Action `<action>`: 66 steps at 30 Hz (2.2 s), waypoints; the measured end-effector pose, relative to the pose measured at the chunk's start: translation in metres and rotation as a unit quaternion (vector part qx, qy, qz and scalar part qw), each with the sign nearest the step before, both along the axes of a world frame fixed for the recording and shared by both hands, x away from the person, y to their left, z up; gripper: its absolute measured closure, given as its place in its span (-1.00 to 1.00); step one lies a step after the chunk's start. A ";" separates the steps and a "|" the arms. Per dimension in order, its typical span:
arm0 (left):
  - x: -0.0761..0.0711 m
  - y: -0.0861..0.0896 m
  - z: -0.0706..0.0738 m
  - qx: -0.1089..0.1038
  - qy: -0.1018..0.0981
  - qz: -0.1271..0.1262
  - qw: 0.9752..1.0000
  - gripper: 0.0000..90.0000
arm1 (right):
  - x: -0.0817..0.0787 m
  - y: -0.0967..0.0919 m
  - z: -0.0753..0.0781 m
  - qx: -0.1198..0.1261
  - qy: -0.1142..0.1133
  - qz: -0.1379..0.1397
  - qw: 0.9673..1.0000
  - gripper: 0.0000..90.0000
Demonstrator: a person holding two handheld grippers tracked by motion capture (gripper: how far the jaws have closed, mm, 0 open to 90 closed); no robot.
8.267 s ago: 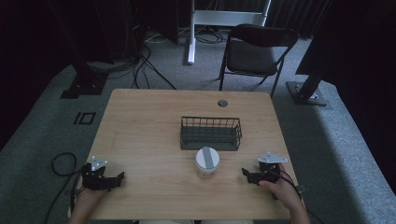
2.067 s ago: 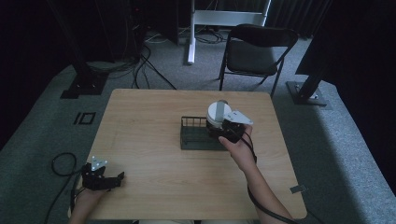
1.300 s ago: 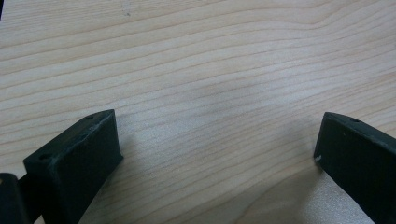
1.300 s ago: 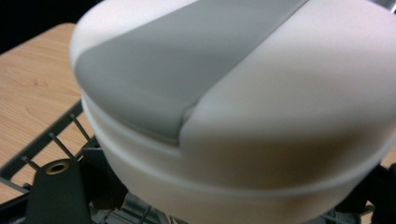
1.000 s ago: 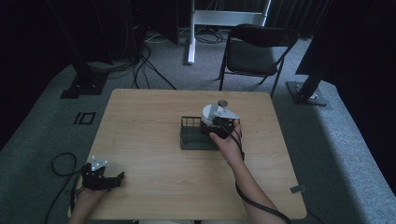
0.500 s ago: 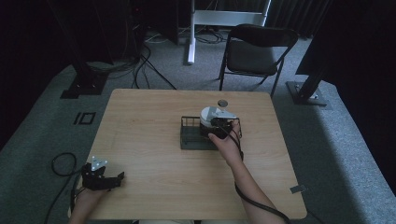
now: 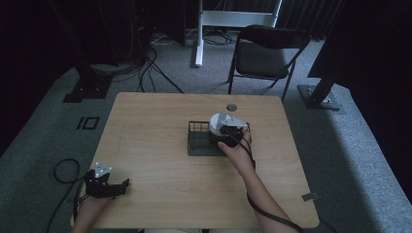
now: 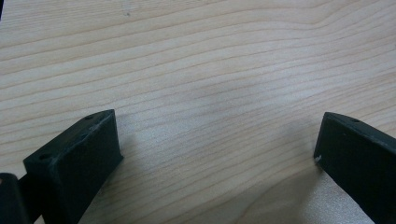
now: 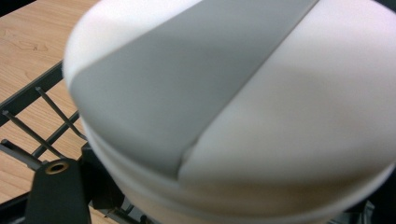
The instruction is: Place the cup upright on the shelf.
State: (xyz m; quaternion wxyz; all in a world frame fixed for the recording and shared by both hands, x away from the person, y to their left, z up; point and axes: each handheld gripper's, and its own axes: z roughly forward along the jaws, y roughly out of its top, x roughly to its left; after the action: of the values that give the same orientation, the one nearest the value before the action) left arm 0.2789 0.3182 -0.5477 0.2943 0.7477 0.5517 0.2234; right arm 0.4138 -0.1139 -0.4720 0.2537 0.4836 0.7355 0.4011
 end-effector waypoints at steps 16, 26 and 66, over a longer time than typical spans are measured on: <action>0.000 0.000 0.000 0.000 0.000 0.000 1.000 -0.99 | -0.009 -0.010 0.004 -0.003 0.000 0.044 0.999 -0.70; 0.000 0.000 0.000 0.000 0.000 0.000 1.000 -0.99 | -0.015 -0.016 0.006 0.007 -0.002 0.052 0.999 -0.71; 0.000 0.000 0.000 0.000 0.000 0.000 1.000 -0.99 | -0.054 -0.055 0.008 0.050 -0.045 0.081 0.994 -0.74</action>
State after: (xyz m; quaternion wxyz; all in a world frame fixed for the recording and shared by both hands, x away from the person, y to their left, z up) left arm 0.2789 0.3183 -0.5476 0.2941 0.7480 0.5515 0.2234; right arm 0.3597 -0.1691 -0.4638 0.2285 0.4163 0.7391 0.4777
